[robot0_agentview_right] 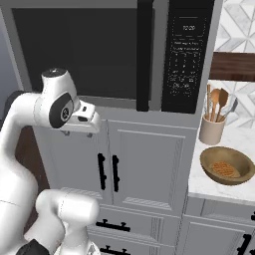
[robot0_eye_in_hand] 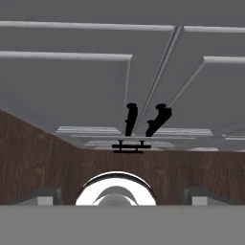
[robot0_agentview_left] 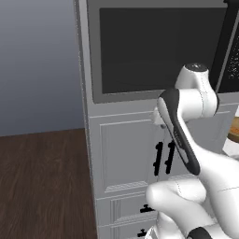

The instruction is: Open the microwave, place the bowl with waffle inside the microwave, then close the microwave door and turn it on.

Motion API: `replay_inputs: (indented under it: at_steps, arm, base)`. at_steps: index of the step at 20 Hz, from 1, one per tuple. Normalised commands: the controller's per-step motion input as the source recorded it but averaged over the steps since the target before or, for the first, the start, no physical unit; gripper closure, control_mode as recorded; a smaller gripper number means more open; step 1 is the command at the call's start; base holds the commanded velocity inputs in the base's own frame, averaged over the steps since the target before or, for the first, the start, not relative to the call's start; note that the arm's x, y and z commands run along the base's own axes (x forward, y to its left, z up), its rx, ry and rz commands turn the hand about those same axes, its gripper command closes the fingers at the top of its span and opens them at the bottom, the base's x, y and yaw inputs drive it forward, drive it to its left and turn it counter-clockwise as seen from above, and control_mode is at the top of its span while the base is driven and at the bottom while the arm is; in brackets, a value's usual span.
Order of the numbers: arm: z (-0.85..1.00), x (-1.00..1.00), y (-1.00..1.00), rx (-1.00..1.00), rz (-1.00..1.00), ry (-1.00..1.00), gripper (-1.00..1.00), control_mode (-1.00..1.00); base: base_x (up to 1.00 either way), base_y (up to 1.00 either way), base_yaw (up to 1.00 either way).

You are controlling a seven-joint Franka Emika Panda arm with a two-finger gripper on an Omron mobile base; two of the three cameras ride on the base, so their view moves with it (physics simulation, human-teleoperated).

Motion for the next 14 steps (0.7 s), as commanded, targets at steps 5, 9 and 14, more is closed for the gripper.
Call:
replay_inputs:
  at_steps: [5, 9, 14]
  arm:
    - [-0.80, -0.50, 0.00, -0.05, 0.00, 0.00, -1.00, -1.00]
    - [-0.20, -0.20, 0.00, 0.00, 0.00, 0.00, -1.00, 1.00]
    - [0.00, 0.00, 0.00, 0.00, 0.00, 0.00, -1.00, 1.00]
  base:
    - [0.00, 0.00, 0.00]
    - [-0.11, -0.16, 0.00]
    - [-0.04, -0.85, 0.08]
